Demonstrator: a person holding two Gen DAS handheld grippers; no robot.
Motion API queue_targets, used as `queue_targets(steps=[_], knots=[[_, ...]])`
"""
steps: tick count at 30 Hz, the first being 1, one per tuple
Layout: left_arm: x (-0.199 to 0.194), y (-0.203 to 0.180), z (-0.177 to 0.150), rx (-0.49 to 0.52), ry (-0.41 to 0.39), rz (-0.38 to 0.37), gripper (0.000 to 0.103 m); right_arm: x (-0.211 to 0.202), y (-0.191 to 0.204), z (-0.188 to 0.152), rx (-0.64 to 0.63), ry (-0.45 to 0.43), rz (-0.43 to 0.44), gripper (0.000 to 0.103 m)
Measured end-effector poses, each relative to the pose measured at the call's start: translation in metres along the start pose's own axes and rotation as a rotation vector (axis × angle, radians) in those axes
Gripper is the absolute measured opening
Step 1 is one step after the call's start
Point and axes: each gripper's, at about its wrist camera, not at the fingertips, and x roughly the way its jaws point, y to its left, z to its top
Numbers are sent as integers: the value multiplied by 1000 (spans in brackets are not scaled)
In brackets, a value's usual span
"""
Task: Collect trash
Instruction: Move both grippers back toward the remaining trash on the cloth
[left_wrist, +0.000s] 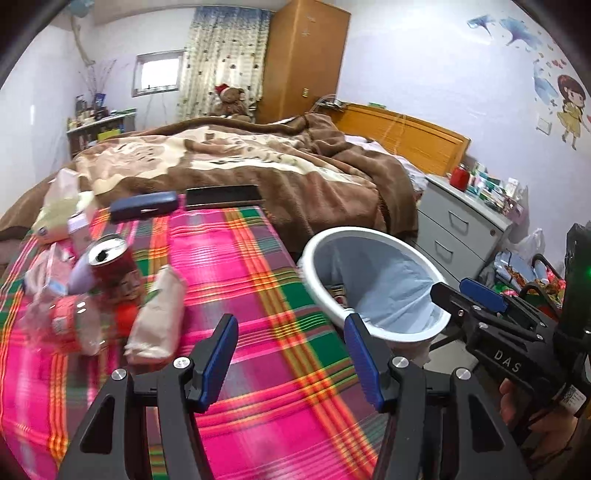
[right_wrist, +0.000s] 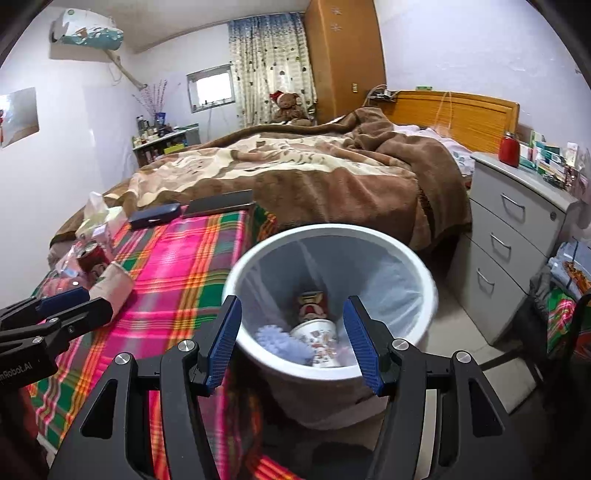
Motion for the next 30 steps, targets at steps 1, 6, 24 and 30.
queue_targets(steps=[1, 6, 24, 30], knots=[[-4, 6, -2, -8, -6, 8, 59, 0, 4, 0, -1, -1, 8, 59], [-20, 36, -11, -46, -19, 55, 60, 4, 24, -3, -8, 8, 55, 59], [-51, 151, -34, -210, -36, 209, 61, 34, 100, -4, -55, 93, 209, 59], [-51, 177, -34, -229, -25, 219, 62, 48, 115, -1, -32, 137, 241, 59]])
